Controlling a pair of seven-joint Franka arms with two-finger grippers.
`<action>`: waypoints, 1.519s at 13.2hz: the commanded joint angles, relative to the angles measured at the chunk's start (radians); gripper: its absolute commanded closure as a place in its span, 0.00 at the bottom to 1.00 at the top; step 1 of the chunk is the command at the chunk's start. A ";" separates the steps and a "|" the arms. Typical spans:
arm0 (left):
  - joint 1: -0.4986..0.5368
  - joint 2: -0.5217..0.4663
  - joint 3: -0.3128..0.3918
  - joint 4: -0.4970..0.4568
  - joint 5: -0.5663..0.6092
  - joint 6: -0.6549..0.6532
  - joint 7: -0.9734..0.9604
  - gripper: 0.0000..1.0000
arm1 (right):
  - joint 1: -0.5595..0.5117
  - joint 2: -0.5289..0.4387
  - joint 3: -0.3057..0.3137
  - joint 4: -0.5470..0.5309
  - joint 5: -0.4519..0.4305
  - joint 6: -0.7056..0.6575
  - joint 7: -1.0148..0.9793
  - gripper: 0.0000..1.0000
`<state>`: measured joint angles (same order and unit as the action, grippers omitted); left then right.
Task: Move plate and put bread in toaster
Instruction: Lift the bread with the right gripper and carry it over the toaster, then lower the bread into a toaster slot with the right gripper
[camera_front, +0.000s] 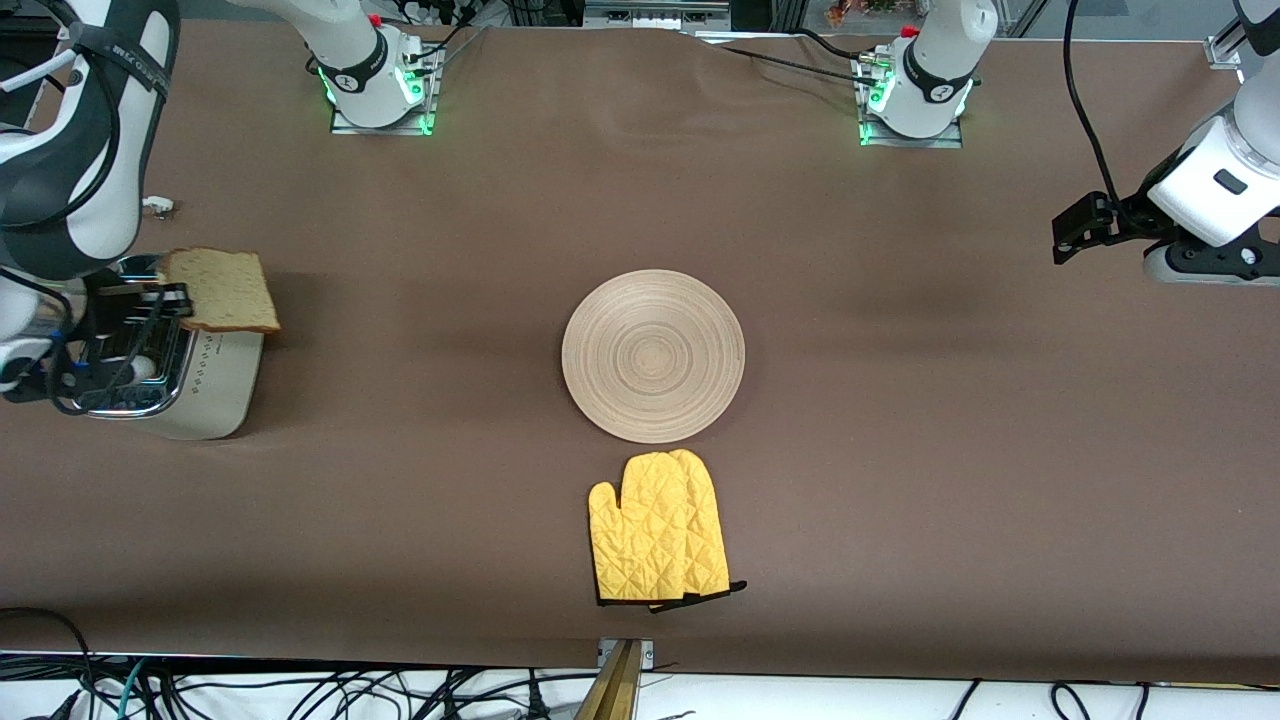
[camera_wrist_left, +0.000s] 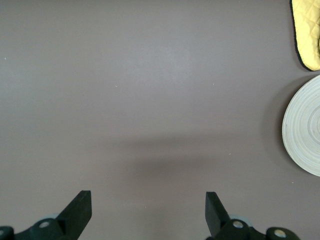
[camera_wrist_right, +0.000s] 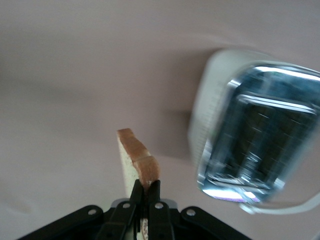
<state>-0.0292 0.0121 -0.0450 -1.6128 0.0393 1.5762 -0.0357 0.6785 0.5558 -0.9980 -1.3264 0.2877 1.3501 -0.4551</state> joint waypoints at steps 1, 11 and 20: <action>-0.005 -0.011 -0.004 0.011 -0.019 -0.051 -0.013 0.00 | 0.001 0.024 -0.037 0.048 -0.090 -0.019 -0.046 1.00; -0.006 -0.012 -0.004 0.013 -0.019 -0.061 -0.015 0.00 | -0.097 0.098 -0.024 0.038 -0.182 0.225 -0.108 1.00; -0.008 -0.012 -0.004 0.017 -0.019 -0.074 -0.015 0.00 | -0.108 0.150 0.019 -0.007 -0.173 0.277 -0.037 1.00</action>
<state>-0.0330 0.0074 -0.0505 -1.6082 0.0390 1.5230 -0.0363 0.5811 0.7083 -0.9984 -1.3241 0.1187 1.6125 -0.5220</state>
